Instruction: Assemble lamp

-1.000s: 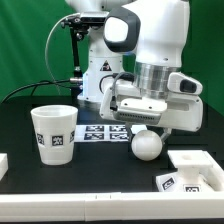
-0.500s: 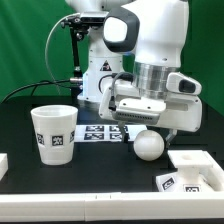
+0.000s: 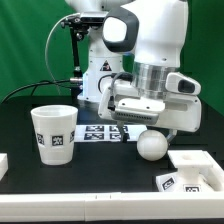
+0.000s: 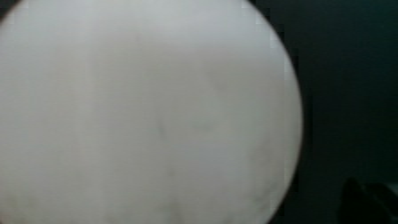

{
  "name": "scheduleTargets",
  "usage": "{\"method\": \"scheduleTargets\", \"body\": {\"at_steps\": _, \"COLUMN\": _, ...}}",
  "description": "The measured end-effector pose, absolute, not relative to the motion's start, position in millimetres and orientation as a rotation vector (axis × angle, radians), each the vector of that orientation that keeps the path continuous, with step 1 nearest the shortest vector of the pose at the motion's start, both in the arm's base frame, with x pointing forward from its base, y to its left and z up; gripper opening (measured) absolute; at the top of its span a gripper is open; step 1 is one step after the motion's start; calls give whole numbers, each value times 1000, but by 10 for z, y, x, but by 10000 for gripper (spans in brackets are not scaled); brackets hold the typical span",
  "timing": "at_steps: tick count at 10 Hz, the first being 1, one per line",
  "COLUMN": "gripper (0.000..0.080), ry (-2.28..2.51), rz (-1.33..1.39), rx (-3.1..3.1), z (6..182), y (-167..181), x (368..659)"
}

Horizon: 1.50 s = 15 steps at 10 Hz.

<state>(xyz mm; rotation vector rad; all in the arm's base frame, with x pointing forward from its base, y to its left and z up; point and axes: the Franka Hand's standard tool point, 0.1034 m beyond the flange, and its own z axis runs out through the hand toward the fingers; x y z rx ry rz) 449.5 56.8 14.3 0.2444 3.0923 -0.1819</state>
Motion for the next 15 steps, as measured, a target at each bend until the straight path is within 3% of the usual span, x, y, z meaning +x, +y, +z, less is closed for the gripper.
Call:
{"method": "scheduleTargets", "body": {"at_steps": 7, "gripper": 699, "ry": 3089, "rz": -182, "rx": 267, "z": 146, "y": 560, "x": 4497}}
{"method": "scheduleTargets", "body": {"at_steps": 11, "gripper": 699, "ry": 3031, "rz": -252, "rx": 377, "z": 601, "y": 624, "x": 4630}}
{"method": "scheduleTargets", "body": {"at_steps": 15, "gripper": 699, "ry": 2882, "rz": -189, "rx": 793, "z": 762, "y": 506, "x": 4795}}
